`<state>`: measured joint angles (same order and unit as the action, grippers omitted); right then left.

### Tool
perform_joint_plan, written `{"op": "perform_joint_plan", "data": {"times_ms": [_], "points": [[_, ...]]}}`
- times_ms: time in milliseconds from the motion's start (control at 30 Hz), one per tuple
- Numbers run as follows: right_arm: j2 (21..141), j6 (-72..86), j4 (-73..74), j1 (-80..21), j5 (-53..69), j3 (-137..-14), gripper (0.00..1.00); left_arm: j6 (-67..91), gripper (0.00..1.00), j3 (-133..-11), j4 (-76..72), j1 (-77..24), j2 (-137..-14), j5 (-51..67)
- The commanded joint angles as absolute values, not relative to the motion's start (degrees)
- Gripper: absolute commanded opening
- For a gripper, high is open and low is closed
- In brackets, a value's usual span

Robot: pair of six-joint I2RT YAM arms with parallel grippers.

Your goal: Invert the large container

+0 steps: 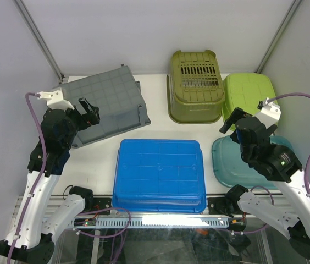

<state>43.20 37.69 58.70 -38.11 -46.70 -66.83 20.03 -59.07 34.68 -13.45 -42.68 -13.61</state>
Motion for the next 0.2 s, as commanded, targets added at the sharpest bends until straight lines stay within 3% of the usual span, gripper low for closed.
{"op": "perform_joint_plan", "data": {"times_ms": [0,167], "points": [[42.9,39.2,56.8,-38.0,-48.1,-67.1,0.99,20.6,0.99,-60.0,31.9,-13.4,-41.1,-14.7],[43.1,39.2,56.0,-38.0,-47.4,-67.3,0.99,20.8,0.99,-60.6,31.5,-13.4,-41.0,-14.4]]}}
